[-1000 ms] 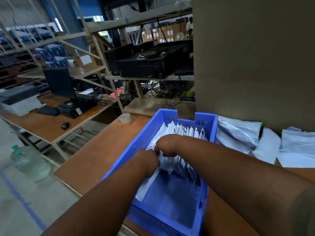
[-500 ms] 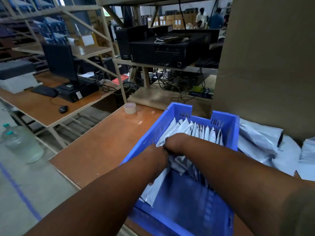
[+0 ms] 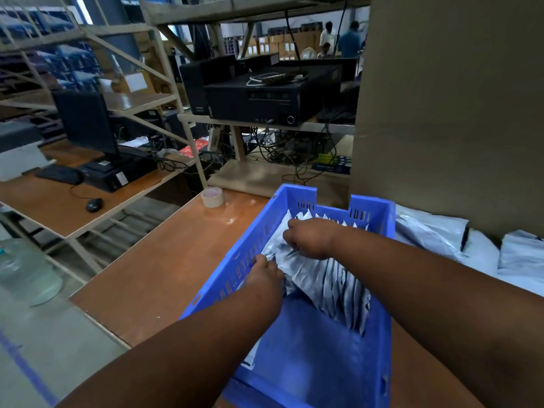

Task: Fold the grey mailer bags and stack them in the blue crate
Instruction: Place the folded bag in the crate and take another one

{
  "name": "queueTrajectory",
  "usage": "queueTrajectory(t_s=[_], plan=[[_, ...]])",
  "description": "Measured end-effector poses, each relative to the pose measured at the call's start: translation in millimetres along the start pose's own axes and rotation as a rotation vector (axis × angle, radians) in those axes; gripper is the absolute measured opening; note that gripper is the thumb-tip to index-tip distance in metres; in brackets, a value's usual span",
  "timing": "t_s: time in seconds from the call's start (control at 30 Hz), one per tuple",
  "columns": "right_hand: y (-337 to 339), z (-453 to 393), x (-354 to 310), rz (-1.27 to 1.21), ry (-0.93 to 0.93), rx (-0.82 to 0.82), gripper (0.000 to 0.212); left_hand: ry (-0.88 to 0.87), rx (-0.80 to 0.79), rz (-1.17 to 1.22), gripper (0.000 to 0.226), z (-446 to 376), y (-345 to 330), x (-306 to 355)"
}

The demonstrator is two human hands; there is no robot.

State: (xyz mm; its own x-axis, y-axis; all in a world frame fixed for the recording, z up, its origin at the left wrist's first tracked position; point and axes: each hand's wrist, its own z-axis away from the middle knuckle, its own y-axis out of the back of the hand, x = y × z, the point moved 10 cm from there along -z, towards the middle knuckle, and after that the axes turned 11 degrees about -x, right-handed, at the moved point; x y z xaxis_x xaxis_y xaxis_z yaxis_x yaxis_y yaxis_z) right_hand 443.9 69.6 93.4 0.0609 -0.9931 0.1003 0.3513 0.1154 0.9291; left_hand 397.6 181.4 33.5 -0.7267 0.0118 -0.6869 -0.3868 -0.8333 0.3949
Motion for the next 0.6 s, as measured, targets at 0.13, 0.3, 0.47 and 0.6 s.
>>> queueTrajectory(t_s=[0.13,0.3,0.47,0.6], plan=[[-30,6,-1,0.011,-0.029,-0.232,0.015,-0.077,0.094,-0.018,0.053,8,5,15],[-64,11,-2,-0.011,-0.064,-0.498,0.04,-0.091,0.131,0.037,0.042,14,-3,8],[-63,-2,-5,-0.064,-0.07,-0.439,0.046,-0.094,0.113,0.045,0.052,7,-10,4],[-63,0,-3,-0.067,-0.087,-0.433,0.032,-0.101,0.047,0.072,0.058,7,-8,5]])
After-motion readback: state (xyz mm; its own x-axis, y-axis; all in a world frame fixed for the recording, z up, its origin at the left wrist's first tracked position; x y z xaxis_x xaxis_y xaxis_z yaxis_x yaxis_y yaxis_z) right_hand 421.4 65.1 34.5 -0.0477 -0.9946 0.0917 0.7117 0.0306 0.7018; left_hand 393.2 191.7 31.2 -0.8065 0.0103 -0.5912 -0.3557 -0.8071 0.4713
